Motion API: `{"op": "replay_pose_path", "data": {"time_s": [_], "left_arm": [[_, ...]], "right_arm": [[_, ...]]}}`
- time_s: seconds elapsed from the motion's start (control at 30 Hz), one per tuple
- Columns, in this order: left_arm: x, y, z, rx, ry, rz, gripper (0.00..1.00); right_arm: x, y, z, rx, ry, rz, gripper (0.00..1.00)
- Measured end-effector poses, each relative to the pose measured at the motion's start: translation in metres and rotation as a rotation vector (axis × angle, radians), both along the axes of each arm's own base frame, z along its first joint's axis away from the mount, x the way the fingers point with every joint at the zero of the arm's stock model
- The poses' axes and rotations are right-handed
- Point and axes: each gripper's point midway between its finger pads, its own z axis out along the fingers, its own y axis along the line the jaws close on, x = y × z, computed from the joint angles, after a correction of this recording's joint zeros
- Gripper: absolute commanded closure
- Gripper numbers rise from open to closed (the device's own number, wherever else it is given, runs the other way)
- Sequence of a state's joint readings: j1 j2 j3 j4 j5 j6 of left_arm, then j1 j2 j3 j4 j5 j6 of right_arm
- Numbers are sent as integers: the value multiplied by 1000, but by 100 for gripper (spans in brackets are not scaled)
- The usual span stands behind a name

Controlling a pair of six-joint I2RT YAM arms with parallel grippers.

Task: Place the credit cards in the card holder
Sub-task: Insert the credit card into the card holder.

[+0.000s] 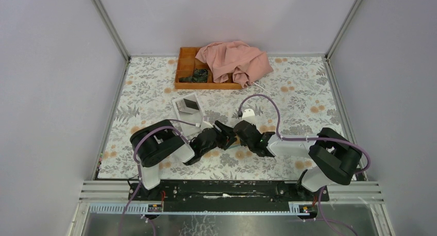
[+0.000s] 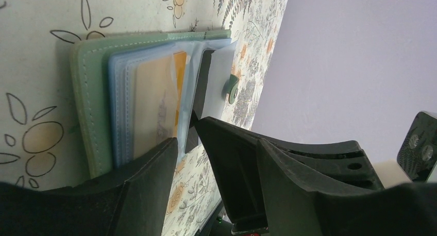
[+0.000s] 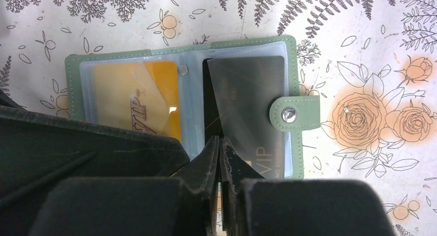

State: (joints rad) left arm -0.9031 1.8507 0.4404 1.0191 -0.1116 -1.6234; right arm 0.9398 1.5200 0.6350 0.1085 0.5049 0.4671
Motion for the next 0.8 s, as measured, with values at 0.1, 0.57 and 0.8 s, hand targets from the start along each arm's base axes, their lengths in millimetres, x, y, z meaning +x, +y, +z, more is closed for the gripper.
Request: {"op": "replay_pose_path", "data": {"time_s": [0.1, 0.57, 0.8], "left_arm": [[0, 0, 0, -3, 0, 1, 34], [-2, 2, -2, 0, 2, 0, 45], [-6, 3, -10, 42, 4, -20, 61]], "right_arm": [[0, 0, 1, 0, -1, 5, 93], [1, 6, 40, 105, -71, 23, 81], [4, -10, 45, 67, -100, -46, 87]]}}
